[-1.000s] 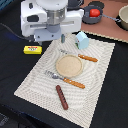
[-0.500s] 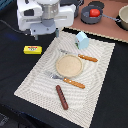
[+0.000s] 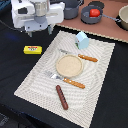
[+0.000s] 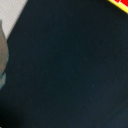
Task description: Interact with the objects in diverse but meaningful ways.
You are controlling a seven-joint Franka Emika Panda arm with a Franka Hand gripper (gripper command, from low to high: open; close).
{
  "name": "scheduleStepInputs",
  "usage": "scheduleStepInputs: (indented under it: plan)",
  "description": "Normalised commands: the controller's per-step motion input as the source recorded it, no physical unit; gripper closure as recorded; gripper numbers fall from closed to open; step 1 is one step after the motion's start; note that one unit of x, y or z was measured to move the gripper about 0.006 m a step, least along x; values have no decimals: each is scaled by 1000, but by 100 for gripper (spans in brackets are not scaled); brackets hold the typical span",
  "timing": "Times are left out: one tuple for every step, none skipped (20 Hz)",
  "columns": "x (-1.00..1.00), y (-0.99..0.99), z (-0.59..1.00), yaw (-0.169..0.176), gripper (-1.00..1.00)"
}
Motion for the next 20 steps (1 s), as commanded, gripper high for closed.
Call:
scheduleStepInputs:
  plan:
    - [-797, 80, -183, 181, -100]
    - [-666, 83, -40, 201, -100]
    - [-451, 126, 0, 215, -100]
    - [-289, 126, 60, 203, -100]
    - [-263, 100, 89, 192, -100]
    - [-269, 74, 89, 192, -100]
    - [-191, 86, 140, 205, -100]
    - [-63, 74, 214, 210, -100]
    - [0, 29, 340, 204, -100]
    - [0, 0, 349, 193, -100]
    - [0, 0, 400, 181, -100]
    - [86, 0, 406, 163, -100]
    - [180, -66, 411, 122, -100]
    - [223, -143, 337, 77, -100]
    - [211, -223, 257, 64, -100]
    - [226, -329, 137, 63, -100]
    - [246, -377, 120, 65, -100]
    - [266, -400, 114, 68, -100]
    - [283, -449, 97, 69, -100]
    - [297, -477, 66, 68, -100]
